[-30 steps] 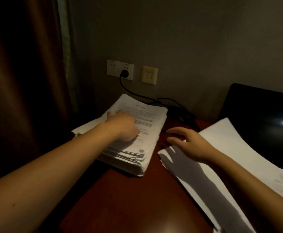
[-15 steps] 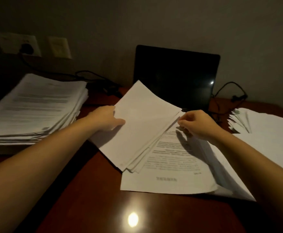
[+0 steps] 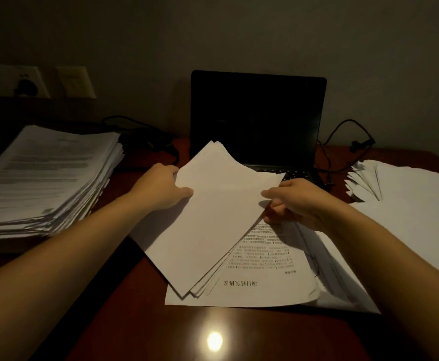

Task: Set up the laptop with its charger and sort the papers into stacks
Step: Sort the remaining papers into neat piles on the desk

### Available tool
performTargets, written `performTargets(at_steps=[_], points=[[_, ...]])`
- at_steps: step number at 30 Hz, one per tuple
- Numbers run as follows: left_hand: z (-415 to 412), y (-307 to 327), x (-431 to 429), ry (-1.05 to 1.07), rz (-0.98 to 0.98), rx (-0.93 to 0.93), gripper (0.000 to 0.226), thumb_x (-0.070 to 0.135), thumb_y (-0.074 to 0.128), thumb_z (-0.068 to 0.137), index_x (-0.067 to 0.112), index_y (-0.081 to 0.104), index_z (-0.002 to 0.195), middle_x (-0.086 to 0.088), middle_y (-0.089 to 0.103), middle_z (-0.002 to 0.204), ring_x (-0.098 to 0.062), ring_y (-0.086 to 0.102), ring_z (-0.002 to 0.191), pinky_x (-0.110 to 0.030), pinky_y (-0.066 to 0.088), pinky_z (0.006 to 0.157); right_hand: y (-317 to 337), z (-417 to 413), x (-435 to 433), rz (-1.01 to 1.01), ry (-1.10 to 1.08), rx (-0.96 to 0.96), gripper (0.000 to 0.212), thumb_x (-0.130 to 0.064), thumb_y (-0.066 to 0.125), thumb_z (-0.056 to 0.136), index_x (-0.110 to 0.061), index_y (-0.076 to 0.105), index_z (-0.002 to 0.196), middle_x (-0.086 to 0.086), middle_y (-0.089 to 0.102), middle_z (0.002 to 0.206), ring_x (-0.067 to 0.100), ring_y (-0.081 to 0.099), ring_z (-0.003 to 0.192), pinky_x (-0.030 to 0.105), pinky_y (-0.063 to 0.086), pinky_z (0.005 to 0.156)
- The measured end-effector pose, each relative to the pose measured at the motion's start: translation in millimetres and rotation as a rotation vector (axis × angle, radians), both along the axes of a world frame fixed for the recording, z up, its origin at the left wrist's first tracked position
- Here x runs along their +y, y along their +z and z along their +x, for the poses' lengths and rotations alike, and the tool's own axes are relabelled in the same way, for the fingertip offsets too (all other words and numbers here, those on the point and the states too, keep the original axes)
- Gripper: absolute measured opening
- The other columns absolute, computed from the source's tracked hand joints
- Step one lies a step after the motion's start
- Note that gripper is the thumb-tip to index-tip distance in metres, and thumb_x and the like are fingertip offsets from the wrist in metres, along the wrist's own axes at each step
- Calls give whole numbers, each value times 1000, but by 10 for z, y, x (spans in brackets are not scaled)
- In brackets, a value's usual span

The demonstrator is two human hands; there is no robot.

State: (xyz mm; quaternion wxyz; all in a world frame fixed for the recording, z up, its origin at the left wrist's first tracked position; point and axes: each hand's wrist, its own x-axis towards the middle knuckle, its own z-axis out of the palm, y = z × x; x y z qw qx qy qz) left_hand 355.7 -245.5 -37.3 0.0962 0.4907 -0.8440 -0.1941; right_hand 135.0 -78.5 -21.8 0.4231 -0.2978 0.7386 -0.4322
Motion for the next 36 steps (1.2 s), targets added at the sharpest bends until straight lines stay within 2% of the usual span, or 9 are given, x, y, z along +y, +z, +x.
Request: performTargets(at_steps=[4,7,10,13,17,25,28,32,36], points=[[29,15,111,-8,22,150,60,37,74,89,14,49,139,-2,57,133,-24,57,115,-39,53,90,-24,5,-31,-27,5,28,21,-16,69,92,-4,62,108,16,70,105,30,73,84,36,61,66],[67,65,96,-1,233,275,27,30,76,89,13,66,108,5,69,102,-14,65,92,-26,52,71,-57,-9,-10,-44,-10,178,22,-20,71,91,-11,65,110,6,69,100,20,67,79,29,52,60],[130,19,44,8,313,260,26,33,75,89,8,68,89,-2,63,85,-19,61,78,-30,45,66,-73,-61,39,-34,-29,294,29,-27,70,91,-15,64,117,5,66,99,19,63,78,32,50,66],[136,-32,62,75,257,320,16,31,66,95,14,64,97,-2,63,94,-21,60,89,-34,44,75,-65,-126,95,-28,-23,434,35,-25,69,93,-9,61,123,10,66,108,24,66,82,33,56,67],[133,-87,151,98,277,328,20,29,63,97,11,67,105,-7,67,103,-22,63,94,-33,46,75,-10,-262,209,185,33,704,28,-33,67,93,-6,67,98,10,68,85,21,62,69,32,51,64],[100,-73,393,38,231,265,26,30,68,93,11,54,81,-5,51,76,-17,47,66,-32,35,58,197,-360,433,545,179,623,47,-50,68,88,-3,65,90,13,71,89,27,72,78,35,61,66],[84,-53,511,2,144,148,32,34,74,88,8,55,93,-6,54,87,-18,49,72,-31,37,60,198,-370,513,545,189,684,47,-51,63,91,-5,65,85,10,70,84,23,69,72,31,57,62],[16,-9,647,-39,39,39,74,35,79,84,8,41,142,-12,52,139,-33,53,122,-33,42,84,174,-380,597,484,237,732,45,-53,69,86,-7,70,87,7,69,83,18,65,68,27,57,61],[-102,-7,755,-81,-1,32,74,33,80,83,9,42,142,-12,51,143,-33,52,126,-38,47,90,168,-362,694,442,280,615,26,-36,75,86,-10,72,90,13,72,98,21,66,81,36,59,82]])
